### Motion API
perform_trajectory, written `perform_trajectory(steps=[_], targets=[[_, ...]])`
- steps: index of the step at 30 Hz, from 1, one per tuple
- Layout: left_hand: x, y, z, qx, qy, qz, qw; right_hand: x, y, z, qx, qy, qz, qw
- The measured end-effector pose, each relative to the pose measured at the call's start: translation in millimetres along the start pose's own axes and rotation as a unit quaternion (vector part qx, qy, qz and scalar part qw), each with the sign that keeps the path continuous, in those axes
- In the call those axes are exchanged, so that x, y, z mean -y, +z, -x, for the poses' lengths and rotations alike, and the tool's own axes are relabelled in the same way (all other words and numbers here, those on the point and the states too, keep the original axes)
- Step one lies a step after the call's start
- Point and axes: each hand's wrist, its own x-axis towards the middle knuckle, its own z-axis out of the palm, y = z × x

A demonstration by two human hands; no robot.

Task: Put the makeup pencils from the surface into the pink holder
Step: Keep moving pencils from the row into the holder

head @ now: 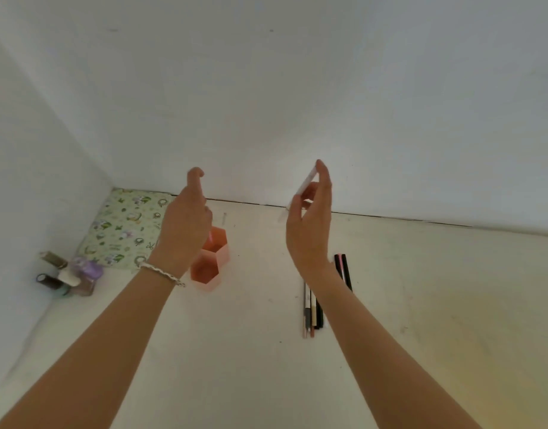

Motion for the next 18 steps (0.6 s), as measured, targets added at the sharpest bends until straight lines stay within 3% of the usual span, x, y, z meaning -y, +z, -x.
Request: perform_trajectory(steps=[5,11,18], targets=[[8.7,0.1,-9.7,0.091,-0.007,-0.165,0.982,13.7,46.6,17.1,0.066,-0.010,-0.027,0.997],[20.0,-37.9,-22.0,-0.062,-0.024,-0.049,0.997,0.7,77.0,32.6,0.134,0.033,-0.017,0.990],[-6.1,-47.6,-16.6,-0.064,-0.029,0.044,0.997,-15.7,88.3,54.3,0.241,-0.001,0.091,0.966]])
